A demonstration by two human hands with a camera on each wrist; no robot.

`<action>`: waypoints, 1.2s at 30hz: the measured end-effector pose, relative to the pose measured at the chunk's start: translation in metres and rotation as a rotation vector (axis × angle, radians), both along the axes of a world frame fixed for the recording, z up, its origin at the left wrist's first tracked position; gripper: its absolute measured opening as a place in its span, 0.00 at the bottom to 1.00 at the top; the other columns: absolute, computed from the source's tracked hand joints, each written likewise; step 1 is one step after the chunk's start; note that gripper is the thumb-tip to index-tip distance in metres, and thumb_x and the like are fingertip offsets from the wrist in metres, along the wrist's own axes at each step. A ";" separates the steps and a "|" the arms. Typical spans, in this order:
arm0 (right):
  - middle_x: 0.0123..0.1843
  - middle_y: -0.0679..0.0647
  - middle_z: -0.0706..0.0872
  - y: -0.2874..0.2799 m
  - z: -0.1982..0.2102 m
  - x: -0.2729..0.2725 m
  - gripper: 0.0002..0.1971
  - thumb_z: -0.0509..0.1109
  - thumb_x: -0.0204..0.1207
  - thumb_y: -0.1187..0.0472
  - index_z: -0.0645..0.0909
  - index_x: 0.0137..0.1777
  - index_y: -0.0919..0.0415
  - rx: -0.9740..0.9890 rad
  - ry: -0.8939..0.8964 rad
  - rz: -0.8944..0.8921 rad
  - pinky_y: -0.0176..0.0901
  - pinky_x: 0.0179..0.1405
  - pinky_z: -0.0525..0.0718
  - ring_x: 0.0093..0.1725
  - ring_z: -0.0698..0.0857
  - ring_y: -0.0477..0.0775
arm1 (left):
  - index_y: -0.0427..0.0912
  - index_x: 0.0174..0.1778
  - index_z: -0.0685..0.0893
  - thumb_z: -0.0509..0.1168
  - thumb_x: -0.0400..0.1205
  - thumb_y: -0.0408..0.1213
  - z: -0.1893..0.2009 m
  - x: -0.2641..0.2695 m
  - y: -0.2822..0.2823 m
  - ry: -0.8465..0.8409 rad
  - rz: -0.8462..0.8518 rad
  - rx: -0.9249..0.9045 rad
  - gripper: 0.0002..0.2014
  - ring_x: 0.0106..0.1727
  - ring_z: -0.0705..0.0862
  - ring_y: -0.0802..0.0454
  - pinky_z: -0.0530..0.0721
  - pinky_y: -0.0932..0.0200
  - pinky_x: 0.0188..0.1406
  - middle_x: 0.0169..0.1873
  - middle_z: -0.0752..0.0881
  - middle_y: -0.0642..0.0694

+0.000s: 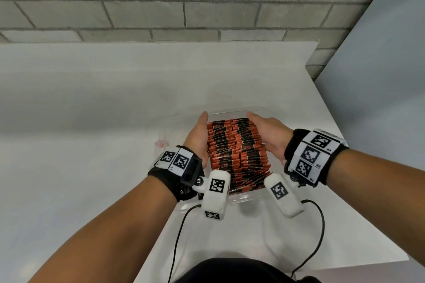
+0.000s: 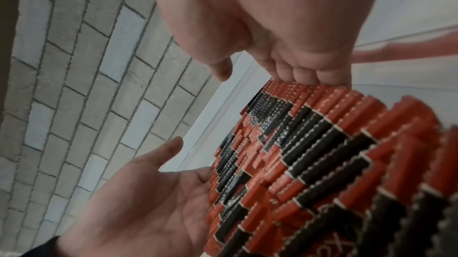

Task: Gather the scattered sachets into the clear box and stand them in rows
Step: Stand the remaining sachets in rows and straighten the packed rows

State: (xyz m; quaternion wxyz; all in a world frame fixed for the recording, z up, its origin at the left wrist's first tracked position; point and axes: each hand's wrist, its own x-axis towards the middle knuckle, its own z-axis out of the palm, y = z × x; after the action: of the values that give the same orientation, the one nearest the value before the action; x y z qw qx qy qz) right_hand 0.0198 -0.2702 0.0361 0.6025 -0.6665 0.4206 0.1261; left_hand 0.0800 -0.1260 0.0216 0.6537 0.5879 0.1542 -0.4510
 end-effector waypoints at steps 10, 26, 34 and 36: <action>0.56 0.55 0.85 -0.004 0.013 -0.011 0.25 0.56 0.85 0.44 0.73 0.71 0.64 -0.075 -0.040 0.064 0.49 0.73 0.71 0.61 0.80 0.52 | 0.39 0.85 0.52 0.52 0.85 0.61 -0.002 -0.002 0.009 0.032 0.032 0.039 0.39 0.84 0.55 0.41 0.59 0.46 0.79 0.83 0.56 0.34; 0.46 0.48 0.83 0.016 0.011 -0.054 0.05 0.67 0.79 0.57 0.84 0.45 0.54 -0.883 -0.084 1.235 0.36 0.37 0.75 0.45 0.82 0.49 | 0.45 0.76 0.69 0.60 0.79 0.63 -0.027 -0.023 0.023 0.049 -0.095 0.102 0.34 0.80 0.65 0.36 0.58 0.31 0.78 0.78 0.68 0.36; 0.48 0.47 0.83 0.017 0.006 -0.057 0.07 0.65 0.80 0.55 0.84 0.48 0.53 -0.935 -0.100 1.234 0.37 0.38 0.75 0.46 0.81 0.48 | 0.51 0.50 0.79 0.63 0.82 0.53 -0.020 -0.028 0.023 0.049 -0.152 0.104 0.10 0.78 0.66 0.36 0.58 0.29 0.77 0.74 0.74 0.39; 0.49 0.47 0.84 0.016 0.007 -0.058 0.08 0.64 0.81 0.54 0.85 0.51 0.53 -0.938 -0.074 1.251 0.40 0.42 0.79 0.48 0.82 0.49 | 0.49 0.57 0.81 0.67 0.80 0.49 -0.021 -0.030 0.024 0.033 -0.206 0.116 0.12 0.79 0.64 0.35 0.57 0.27 0.76 0.74 0.74 0.39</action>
State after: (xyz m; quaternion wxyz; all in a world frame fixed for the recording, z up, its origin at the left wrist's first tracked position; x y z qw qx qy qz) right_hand -0.0378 -0.2546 0.0426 0.0886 -0.9684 -0.0442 0.2287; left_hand 0.0503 -0.1021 0.0002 0.5662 0.6300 0.1295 -0.5155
